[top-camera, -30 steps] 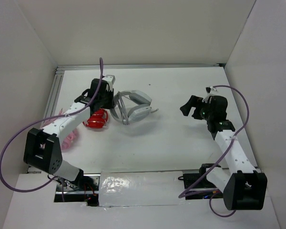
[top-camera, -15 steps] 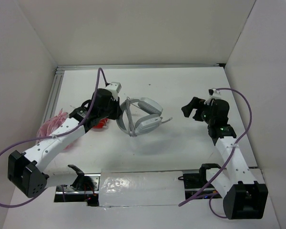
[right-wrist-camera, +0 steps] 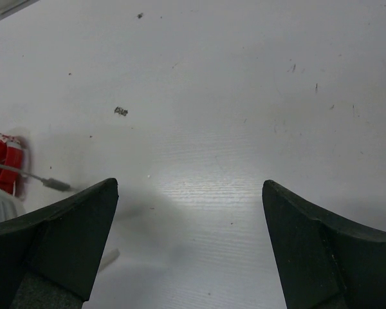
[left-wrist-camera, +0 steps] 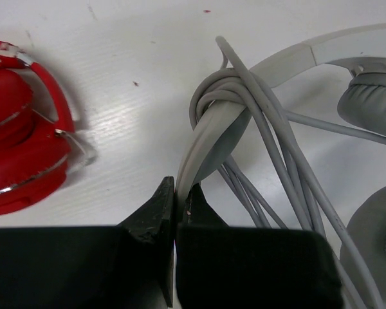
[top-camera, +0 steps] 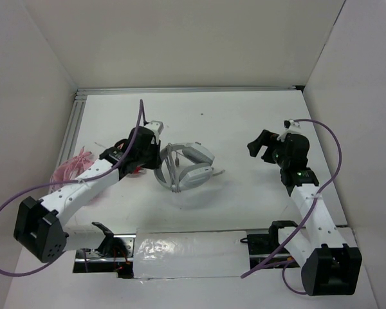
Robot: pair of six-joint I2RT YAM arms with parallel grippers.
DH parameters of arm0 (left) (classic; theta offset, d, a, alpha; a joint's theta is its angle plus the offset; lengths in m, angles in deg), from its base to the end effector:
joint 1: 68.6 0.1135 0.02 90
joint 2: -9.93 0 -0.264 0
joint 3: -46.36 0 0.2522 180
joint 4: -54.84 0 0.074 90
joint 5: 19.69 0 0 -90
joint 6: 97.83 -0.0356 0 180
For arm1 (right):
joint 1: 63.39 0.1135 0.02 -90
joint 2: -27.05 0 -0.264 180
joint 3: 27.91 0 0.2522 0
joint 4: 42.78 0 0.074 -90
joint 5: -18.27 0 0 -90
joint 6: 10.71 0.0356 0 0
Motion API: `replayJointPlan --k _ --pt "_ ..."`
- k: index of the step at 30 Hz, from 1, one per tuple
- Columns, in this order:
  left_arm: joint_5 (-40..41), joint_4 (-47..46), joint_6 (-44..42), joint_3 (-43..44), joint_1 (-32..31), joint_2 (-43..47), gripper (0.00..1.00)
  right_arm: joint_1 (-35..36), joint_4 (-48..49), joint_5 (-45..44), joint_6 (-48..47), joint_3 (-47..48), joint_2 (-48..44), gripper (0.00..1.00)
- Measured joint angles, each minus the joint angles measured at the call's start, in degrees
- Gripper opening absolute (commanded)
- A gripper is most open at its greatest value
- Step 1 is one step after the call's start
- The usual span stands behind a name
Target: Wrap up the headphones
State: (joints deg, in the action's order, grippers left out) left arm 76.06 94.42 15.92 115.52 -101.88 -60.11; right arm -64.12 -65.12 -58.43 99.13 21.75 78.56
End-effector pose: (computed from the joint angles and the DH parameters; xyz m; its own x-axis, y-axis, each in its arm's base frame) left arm 0.2238 -0.1426 0.2868 -0.6908 -0.0259 -0.7226 0.2229 0.9430 -0.2469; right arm 0.2070 0.0056 0.2675 -0.4524 0.3361 -0.8261 -0.0467 0.9161 0.3983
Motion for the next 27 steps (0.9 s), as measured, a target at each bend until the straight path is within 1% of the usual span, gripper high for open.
replayJointPlan --k 2,7,10,16,22,27 --pt "-0.5 -1.44 -0.96 0.37 2.86 -2.95 0.0 0.0 0.0 -0.63 0.15 0.0 0.2 1.0" --pt "-2.45 -4.35 -4.33 3.56 10.01 -14.19 0.0 1.01 0.0 -1.79 0.37 0.0 1.68 1.0" --pt "-3.13 -4.63 -6.27 8.26 13.25 -21.22 0.0 1.92 -0.04 -2.43 0.39 0.0 2.56 1.0" --pt "-5.01 -6.21 -9.09 21.7 18.4 -32.7 0.0 2.47 -0.04 -4.79 0.48 0.0 2.91 1.0" --pt "-5.46 -7.32 -12.26 31.89 23.52 -41.42 0.0 2.86 -0.09 -6.67 0.48 0.22 5.11 1.0" --pt "-5.6 -7.13 -14.38 37.33 28.72 -47.23 0.0 3.39 -0.74 -8.15 0.42 0.85 8.24 1.0"
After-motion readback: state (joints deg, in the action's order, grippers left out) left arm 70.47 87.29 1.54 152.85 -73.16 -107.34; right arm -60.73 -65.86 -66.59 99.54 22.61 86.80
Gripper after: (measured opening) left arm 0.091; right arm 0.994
